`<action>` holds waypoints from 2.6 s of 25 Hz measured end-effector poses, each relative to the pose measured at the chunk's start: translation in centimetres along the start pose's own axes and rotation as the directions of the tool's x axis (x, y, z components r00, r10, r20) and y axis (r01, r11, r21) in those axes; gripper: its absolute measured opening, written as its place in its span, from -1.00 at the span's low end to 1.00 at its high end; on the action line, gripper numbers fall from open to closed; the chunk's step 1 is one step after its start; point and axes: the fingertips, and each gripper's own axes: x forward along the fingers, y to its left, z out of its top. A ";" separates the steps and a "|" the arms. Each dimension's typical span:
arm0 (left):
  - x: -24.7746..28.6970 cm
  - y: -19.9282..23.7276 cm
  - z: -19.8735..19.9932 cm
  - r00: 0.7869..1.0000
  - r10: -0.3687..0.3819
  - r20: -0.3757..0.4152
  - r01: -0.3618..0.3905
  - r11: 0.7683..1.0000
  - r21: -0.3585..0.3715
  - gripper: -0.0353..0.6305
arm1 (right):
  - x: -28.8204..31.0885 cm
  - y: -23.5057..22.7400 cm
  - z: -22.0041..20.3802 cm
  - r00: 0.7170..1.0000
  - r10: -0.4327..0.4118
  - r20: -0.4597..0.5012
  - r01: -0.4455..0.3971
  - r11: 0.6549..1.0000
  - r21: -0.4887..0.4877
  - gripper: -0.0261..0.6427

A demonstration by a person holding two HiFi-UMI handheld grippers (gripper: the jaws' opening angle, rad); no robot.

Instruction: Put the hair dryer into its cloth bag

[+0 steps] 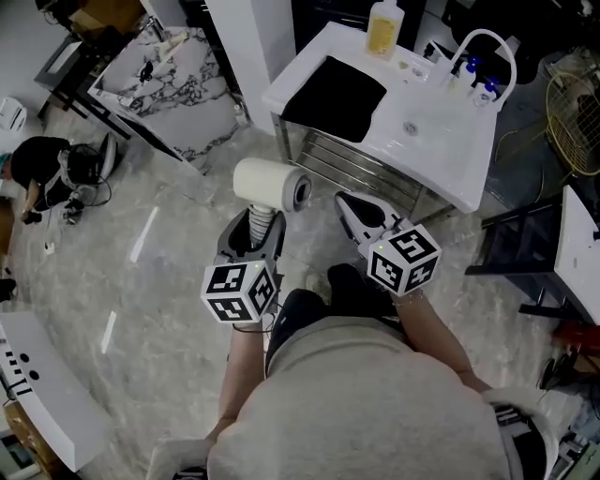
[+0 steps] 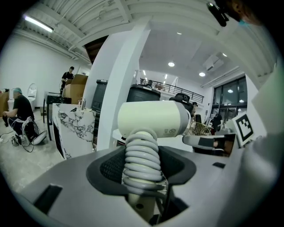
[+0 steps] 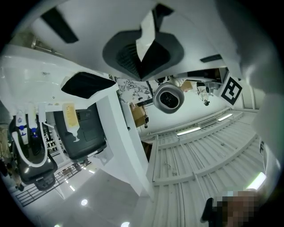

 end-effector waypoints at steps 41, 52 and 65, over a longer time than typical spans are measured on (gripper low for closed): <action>23.9 2.5 8.6 0.996 0.092 -0.014 -0.093 0.994 -0.054 -0.21 | 15.4 -22.4 7.7 0.992 0.054 -0.116 -0.063 0.995 -0.077 -0.93; 23.4 4.8 8.0 0.995 0.088 -0.045 -0.090 0.994 -0.067 -0.22 | 16.5 -21.3 5.7 0.980 0.051 -0.195 -0.070 0.993 -0.094 -0.93; 21.1 7.6 5.2 0.990 0.080 -0.119 -0.089 0.994 -0.067 -0.21 | 19.2 -20.7 0.3 0.901 0.010 -0.434 -0.129 0.960 -0.247 -0.42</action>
